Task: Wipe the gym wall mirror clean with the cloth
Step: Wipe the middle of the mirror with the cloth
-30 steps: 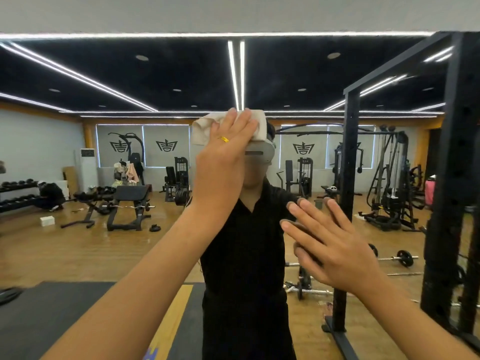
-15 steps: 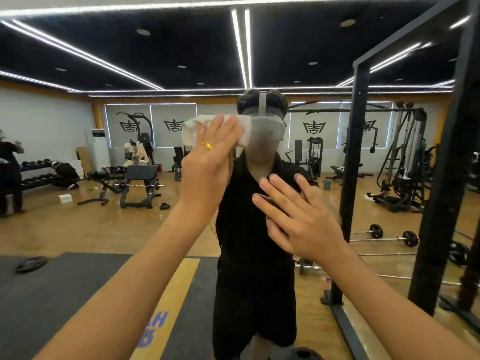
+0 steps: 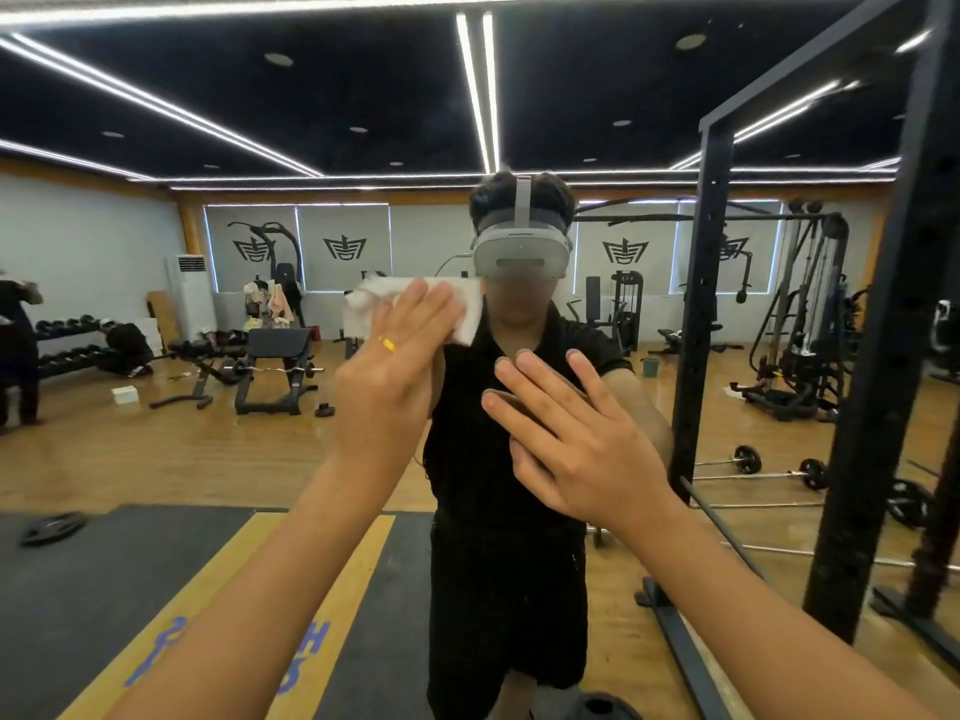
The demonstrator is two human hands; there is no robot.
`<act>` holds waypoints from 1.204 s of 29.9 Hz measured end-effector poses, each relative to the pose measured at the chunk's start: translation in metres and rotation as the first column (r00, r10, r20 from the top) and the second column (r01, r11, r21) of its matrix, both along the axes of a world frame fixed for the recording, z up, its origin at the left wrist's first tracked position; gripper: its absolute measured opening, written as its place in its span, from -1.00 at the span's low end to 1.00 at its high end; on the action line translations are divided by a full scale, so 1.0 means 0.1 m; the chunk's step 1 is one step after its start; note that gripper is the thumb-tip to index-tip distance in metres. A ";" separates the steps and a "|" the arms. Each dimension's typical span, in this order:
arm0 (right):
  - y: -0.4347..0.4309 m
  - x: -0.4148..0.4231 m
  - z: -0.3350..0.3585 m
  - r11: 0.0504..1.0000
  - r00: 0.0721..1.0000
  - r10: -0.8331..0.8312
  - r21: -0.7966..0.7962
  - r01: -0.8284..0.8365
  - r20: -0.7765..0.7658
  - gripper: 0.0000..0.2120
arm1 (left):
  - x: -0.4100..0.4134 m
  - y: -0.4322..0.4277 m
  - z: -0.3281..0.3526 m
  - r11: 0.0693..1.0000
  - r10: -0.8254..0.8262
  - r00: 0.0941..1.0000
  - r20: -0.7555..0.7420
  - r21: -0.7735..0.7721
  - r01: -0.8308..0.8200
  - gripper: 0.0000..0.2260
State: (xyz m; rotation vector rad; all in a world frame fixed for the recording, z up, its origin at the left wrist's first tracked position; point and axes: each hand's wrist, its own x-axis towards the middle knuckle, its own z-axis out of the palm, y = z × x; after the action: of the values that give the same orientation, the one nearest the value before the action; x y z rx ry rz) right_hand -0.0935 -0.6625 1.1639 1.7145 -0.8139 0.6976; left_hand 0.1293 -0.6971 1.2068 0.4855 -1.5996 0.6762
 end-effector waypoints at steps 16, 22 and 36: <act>0.02 0.02 0.01 0.999 0.999 0.031 0.009 -0.031 0.021 -0.53 | -0.12 -0.08 1.28 0.997 0.003 0.979 -0.202 -0.076 -0.018 -0.71; 0.03 0.02 0.01 0.999 0.999 0.035 -0.001 -0.035 0.018 -0.55 | -0.36 -0.03 1.30 0.991 -0.135 0.941 -0.311 -0.034 0.131 -0.74; 0.07 0.04 0.03 0.995 0.995 0.088 0.050 -0.090 0.043 -0.64 | -0.68 0.06 0.35 0.971 -0.219 0.974 0.054 0.107 0.212 -0.59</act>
State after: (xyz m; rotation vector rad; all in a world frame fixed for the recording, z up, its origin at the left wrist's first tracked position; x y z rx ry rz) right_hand -0.0897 -0.6559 1.1671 1.7971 -0.7931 0.7802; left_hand 0.0611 -0.6910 1.2416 0.3586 -1.7248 0.4522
